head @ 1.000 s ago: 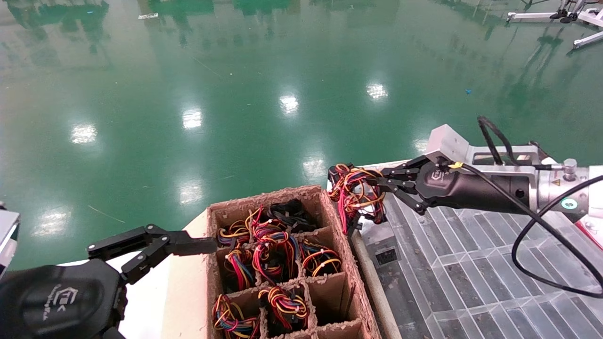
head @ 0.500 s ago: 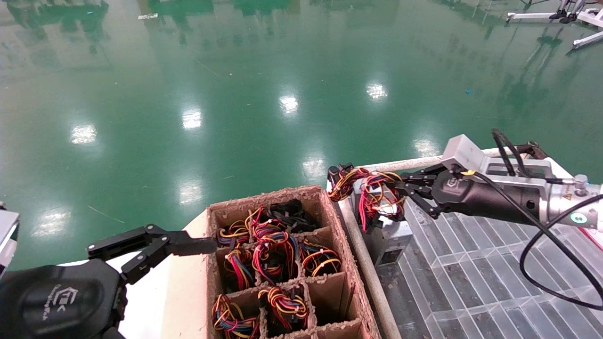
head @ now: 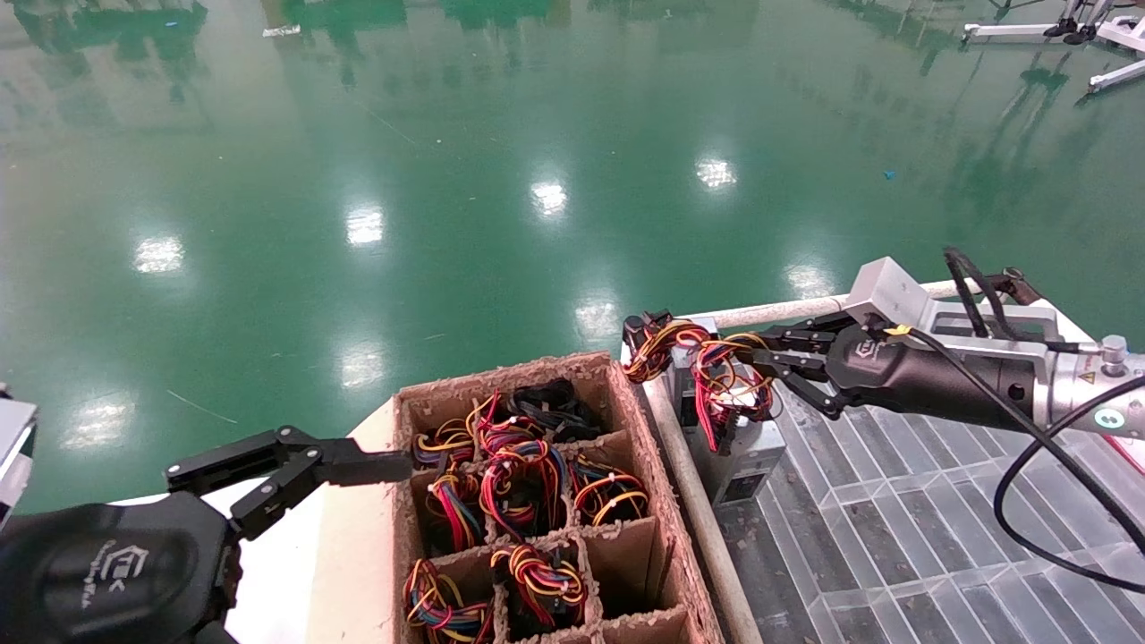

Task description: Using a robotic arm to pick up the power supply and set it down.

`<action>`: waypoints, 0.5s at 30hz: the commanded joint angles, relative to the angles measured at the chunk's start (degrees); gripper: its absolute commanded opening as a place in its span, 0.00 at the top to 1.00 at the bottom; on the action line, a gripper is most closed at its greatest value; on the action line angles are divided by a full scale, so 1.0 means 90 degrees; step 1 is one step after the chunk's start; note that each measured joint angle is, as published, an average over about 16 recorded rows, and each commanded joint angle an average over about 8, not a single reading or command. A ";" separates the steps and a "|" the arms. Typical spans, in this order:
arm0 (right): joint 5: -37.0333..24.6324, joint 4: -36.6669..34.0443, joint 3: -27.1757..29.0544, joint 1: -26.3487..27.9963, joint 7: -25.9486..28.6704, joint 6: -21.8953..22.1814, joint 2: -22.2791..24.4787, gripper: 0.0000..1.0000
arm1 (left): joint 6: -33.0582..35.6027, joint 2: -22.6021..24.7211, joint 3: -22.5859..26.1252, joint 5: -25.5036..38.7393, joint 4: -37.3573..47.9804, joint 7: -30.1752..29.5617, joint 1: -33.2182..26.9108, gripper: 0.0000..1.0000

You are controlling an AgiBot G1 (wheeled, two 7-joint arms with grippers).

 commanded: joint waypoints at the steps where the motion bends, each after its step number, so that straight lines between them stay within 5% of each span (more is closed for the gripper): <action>1: -0.0004 0.0015 -0.0002 -0.0001 0.0002 0.0003 -0.0001 0.00 | 0.0000 0.0000 0.0000 0.0000 0.0000 0.0000 0.0000 0.00; 15: 0.0126 0.0060 0.0090 0.0224 0.0179 -0.0412 0.0335 0.00 | 0.0000 0.0000 0.0002 -0.0002 0.0004 0.0002 -0.0001 0.00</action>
